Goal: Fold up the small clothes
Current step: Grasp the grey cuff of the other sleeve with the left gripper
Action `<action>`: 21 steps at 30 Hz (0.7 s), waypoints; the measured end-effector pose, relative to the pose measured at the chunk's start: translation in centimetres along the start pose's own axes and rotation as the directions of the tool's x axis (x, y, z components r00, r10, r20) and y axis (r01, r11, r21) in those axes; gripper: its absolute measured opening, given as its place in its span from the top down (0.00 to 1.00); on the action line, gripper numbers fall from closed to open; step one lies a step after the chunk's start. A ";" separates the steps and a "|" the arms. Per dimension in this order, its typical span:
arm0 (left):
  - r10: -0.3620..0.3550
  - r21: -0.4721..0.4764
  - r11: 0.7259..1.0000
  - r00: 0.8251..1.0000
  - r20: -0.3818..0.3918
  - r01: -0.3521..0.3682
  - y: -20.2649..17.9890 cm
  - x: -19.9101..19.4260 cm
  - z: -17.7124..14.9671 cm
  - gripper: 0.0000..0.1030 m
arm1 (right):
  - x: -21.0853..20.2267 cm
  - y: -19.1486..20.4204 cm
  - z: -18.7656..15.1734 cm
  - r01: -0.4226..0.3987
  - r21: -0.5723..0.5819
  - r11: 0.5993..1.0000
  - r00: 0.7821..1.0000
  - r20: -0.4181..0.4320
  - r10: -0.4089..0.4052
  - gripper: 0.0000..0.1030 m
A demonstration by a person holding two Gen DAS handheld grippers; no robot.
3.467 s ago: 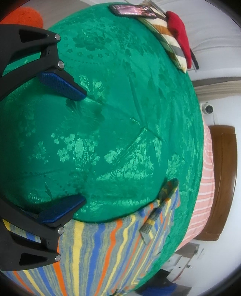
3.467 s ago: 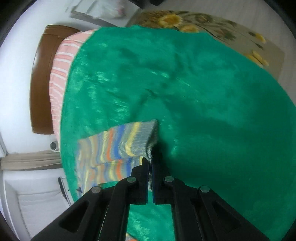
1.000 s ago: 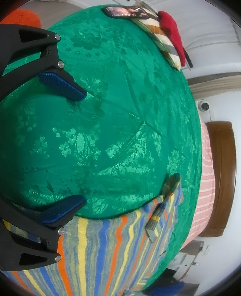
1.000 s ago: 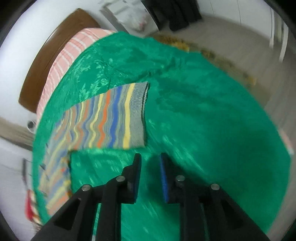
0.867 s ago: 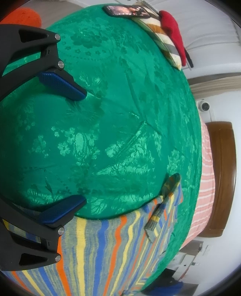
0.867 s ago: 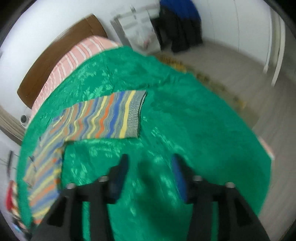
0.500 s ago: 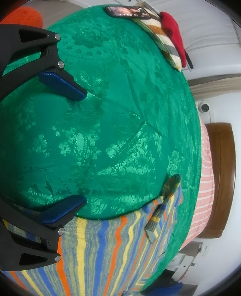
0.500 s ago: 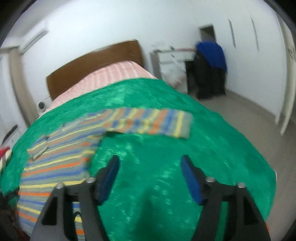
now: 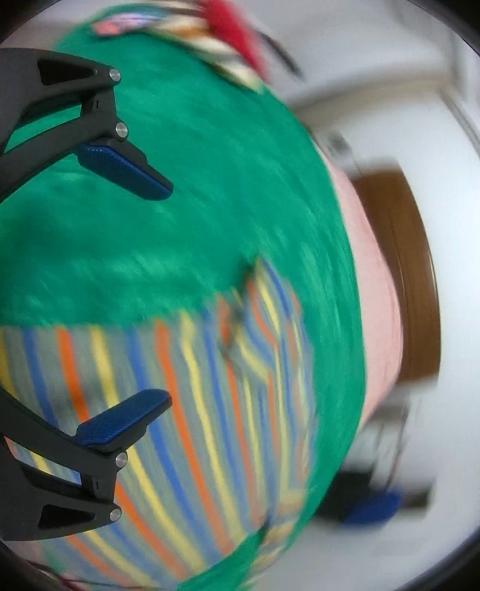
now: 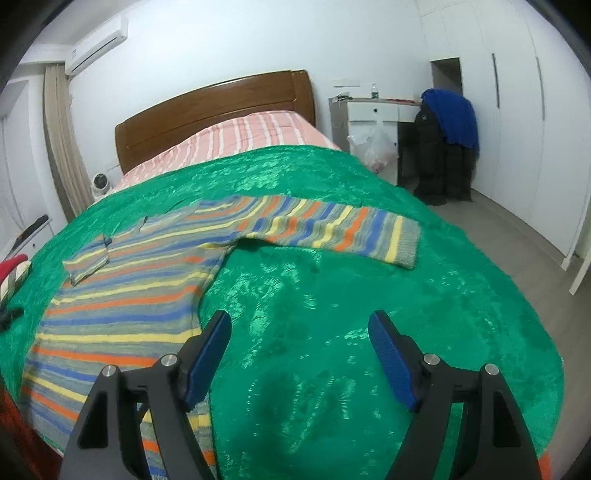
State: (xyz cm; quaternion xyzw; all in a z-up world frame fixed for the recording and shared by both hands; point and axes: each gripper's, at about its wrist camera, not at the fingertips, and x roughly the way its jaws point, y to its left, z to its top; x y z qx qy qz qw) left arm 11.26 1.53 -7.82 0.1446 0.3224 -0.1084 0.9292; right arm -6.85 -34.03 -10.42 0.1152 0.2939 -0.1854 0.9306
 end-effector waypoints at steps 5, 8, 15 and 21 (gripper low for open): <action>0.006 0.416 0.909 0.999 -0.042 0.012 -5.8 5.6 3.6 0.02 | 0.9 0.2 -0.2 -0.050 0.000 0.999 0.998 -0.033 0.050 0.26; 0.053 0.473 0.881 0.991 -0.125 0.012 -6.0 11.1 4.7 0.12 | 0.8 0.0 -0.4 -0.067 0.018 0.998 0.997 -0.040 0.068 0.26; -0.089 0.071 0.992 0.973 -0.213 0.107 0.9 15.0 7.8 0.95 | 0.9 -0.7 -0.4 -0.068 0.052 0.996 0.997 -0.044 0.070 0.25; -0.096 -0.608 0.793 0.992 -0.076 0.030 18.7 11.3 6.8 0.95 | 1.5 -0.9 -0.4 -0.084 0.065 0.994 0.994 -0.061 0.088 0.25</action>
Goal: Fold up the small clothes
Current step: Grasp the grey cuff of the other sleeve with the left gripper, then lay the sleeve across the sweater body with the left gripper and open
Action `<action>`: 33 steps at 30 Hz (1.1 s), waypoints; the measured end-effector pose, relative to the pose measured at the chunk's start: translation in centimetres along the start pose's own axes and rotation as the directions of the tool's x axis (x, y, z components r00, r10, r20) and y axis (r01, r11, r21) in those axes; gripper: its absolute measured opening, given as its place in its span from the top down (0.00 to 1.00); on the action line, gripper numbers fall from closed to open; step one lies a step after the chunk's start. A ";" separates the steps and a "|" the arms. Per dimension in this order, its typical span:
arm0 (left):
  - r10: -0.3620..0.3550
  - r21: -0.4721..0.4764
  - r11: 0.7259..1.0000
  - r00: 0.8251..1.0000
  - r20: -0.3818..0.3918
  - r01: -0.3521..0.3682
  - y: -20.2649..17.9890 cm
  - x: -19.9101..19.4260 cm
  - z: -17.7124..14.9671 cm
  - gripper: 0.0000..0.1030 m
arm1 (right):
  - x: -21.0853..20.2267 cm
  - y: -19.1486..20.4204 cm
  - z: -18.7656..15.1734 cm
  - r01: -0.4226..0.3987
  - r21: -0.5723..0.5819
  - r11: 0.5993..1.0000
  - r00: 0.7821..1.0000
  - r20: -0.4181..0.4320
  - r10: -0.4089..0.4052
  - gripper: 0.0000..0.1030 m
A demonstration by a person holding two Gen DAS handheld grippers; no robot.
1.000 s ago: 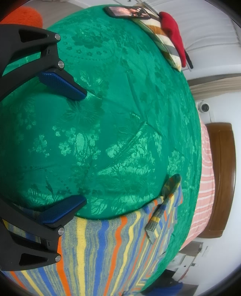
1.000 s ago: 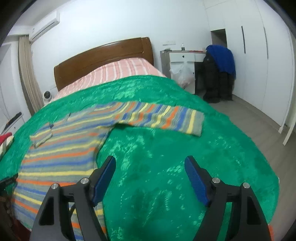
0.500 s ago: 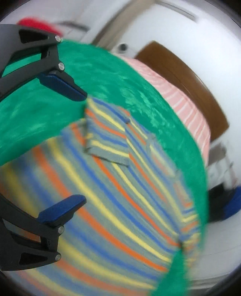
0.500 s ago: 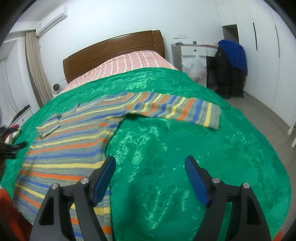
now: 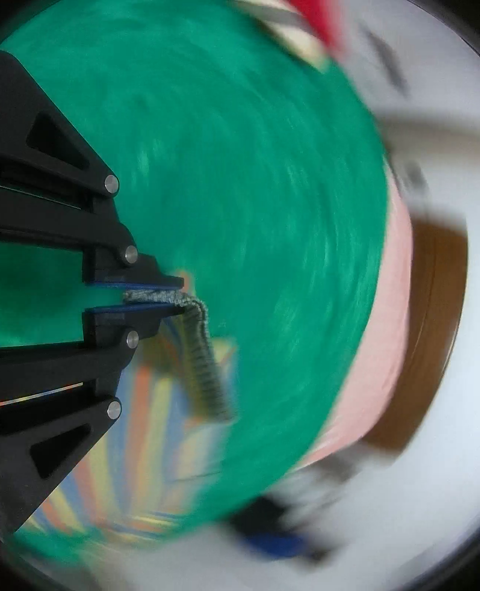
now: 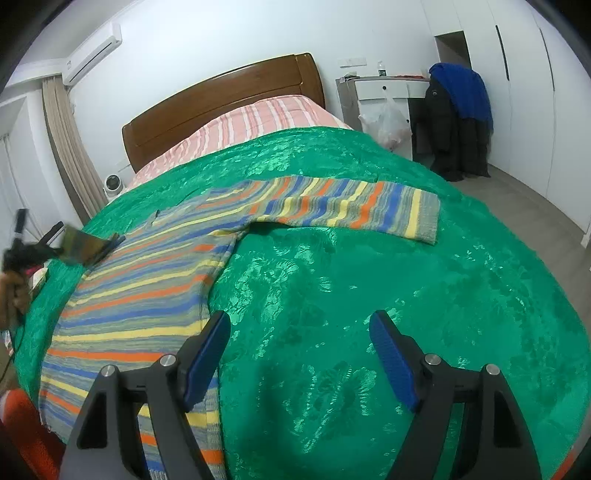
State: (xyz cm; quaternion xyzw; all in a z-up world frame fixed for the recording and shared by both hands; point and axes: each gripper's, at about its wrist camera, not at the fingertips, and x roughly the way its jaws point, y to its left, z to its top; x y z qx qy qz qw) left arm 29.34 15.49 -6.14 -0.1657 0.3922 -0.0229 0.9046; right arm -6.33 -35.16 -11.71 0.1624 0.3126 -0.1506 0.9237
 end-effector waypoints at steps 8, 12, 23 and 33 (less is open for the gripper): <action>0.071 -0.389 0.914 0.988 -0.138 -0.120 13.1 2.7 -2.0 0.95 | 1.2 1.0 -0.4 -0.018 -0.035 0.999 0.999 -0.039 0.017 0.25; 0.011 -0.462 0.884 0.990 -0.141 -0.075 15.0 1.7 -3.3 0.96 | 1.3 1.4 -0.6 -0.012 -0.050 0.999 0.999 -0.047 0.010 0.25; 0.075 -0.465 0.867 0.968 -0.238 -0.181 16.9 1.5 -4.3 1.00 | 2.0 1.6 -0.9 -0.016 -0.053 0.998 0.997 -0.076 0.012 0.25; 0.217 -0.220 0.949 0.974 -0.059 -0.225 12.7 -3.4 -2.5 0.35 | 2.2 1.6 -1.1 -0.015 -0.051 0.999 0.996 -0.087 0.010 0.25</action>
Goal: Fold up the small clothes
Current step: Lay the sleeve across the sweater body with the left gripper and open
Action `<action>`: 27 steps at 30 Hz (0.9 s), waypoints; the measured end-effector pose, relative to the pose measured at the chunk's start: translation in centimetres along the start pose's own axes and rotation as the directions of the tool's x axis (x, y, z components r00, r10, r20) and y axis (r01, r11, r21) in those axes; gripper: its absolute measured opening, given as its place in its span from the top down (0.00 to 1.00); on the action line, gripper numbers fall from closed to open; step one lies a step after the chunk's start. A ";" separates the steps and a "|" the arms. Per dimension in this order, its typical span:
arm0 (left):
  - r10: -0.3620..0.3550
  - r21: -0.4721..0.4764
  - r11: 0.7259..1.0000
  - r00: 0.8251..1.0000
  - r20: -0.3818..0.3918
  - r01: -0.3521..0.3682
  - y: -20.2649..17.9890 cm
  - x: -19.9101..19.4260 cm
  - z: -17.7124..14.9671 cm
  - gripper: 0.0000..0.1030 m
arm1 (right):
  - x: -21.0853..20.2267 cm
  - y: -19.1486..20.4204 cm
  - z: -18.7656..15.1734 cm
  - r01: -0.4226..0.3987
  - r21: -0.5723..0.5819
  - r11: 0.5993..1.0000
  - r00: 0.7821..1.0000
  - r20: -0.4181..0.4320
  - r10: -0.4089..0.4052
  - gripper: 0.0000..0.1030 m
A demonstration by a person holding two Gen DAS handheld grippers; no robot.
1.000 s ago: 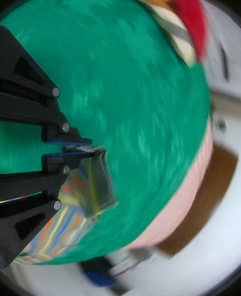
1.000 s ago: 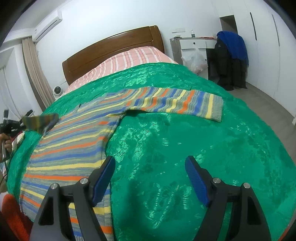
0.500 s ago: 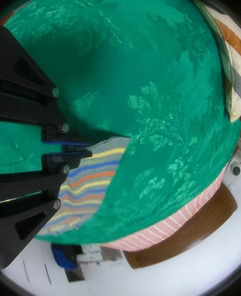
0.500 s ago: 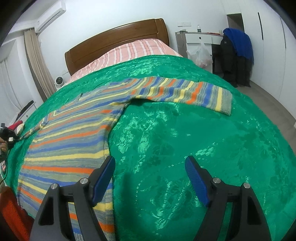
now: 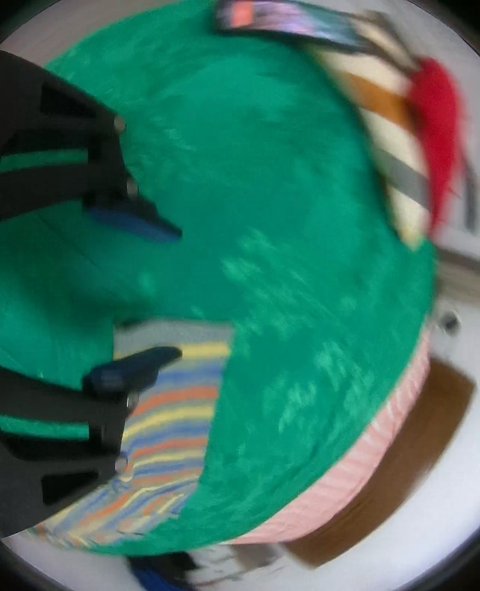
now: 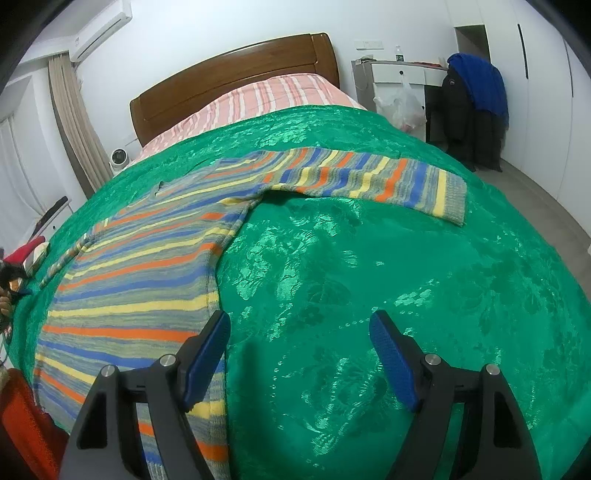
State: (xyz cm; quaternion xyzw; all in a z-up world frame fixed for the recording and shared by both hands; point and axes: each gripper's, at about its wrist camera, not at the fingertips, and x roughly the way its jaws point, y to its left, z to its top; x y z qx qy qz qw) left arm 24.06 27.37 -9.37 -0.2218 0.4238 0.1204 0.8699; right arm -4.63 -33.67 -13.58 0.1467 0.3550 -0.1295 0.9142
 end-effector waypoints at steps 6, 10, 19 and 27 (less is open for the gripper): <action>-0.069 0.258 0.964 0.998 0.002 0.066 -6.8 1.0 -0.8 0.13 | 0.3 0.7 -0.1 0.008 -0.034 0.999 1.000 -0.009 -0.009 0.25; 0.089 0.267 0.961 0.993 -0.073 -0.067 -5.9 6.1 -1.7 0.13 | 0.1 0.7 -0.3 0.018 -0.034 0.999 1.000 -0.004 -0.018 0.25; 0.043 0.267 0.962 0.998 0.050 -0.055 -3.4 1.0 -3.1 0.12 | 0.2 0.0 -0.1 0.020 -0.002 1.000 1.000 -0.003 -0.020 0.25; -0.014 0.409 0.912 0.996 0.088 -0.023 -9.5 -0.6 -6.4 0.11 | 0.0 0.4 -0.2 0.042 -0.018 0.999 0.999 0.008 -0.042 0.25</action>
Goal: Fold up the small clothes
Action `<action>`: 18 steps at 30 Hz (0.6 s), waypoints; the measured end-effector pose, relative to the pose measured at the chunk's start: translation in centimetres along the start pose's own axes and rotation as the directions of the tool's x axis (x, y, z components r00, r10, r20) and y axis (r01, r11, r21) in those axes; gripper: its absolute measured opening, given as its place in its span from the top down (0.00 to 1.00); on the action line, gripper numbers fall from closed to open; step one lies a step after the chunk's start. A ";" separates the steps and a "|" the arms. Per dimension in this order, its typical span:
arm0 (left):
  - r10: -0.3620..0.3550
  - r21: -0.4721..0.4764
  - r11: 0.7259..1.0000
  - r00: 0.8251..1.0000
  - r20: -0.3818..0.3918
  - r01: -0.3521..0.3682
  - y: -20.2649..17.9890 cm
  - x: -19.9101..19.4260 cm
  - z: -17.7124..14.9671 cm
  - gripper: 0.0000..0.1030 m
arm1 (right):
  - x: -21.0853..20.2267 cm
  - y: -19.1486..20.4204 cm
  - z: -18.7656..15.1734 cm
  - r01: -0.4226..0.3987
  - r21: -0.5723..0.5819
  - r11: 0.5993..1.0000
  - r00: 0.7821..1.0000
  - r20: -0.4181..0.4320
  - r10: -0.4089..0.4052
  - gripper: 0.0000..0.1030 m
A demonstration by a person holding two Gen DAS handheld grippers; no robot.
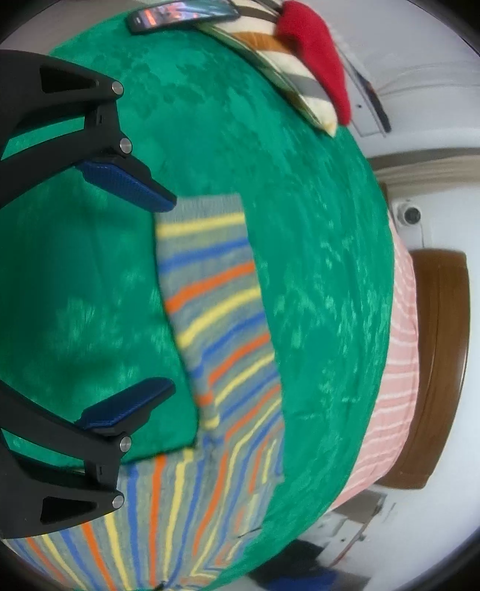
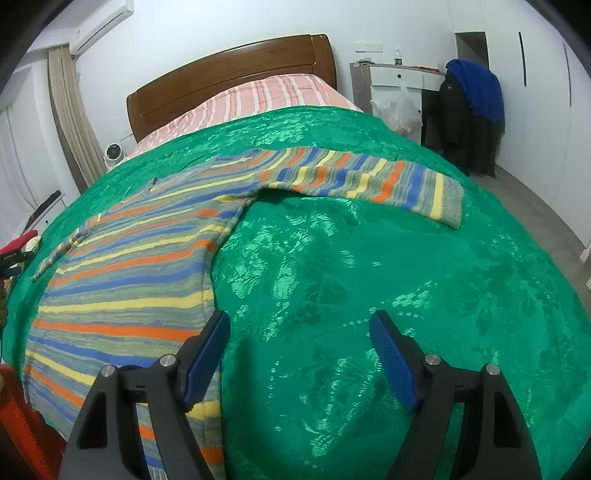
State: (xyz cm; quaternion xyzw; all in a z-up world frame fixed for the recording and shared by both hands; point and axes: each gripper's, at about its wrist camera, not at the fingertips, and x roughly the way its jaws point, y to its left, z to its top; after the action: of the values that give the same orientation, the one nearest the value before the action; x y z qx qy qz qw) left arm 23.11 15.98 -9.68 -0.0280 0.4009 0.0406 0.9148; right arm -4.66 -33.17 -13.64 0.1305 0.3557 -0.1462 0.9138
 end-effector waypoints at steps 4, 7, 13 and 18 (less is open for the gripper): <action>0.010 0.042 0.999 1.000 0.013 -0.010 -1.7 -0.5 -0.4 0.11 | -0.1 -0.1 0.0 0.005 0.002 1.000 1.000 0.002 -0.005 0.25; 0.025 0.085 0.996 0.999 0.030 -0.028 -2.7 -1.5 -1.0 0.11 | 0.0 0.0 0.0 0.003 -0.005 1.000 1.000 0.000 -0.003 0.25; 0.023 0.124 0.992 0.999 0.043 -0.028 -4.2 -2.1 -1.4 0.11 | 0.0 0.0 -0.1 0.002 -0.010 1.000 1.000 0.000 -0.002 0.25; 0.014 0.133 0.991 1.000 0.027 -0.017 -4.6 -1.4 -1.7 0.09 | 0.0 0.2 -0.1 0.004 -0.011 1.000 1.000 -0.003 -0.004 0.25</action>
State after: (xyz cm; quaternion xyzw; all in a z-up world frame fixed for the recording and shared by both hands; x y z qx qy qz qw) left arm 21.35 11.17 -9.68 0.0368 0.3910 0.0213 0.9194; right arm -4.62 -32.92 -13.65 0.1253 0.3581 -0.1457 0.9137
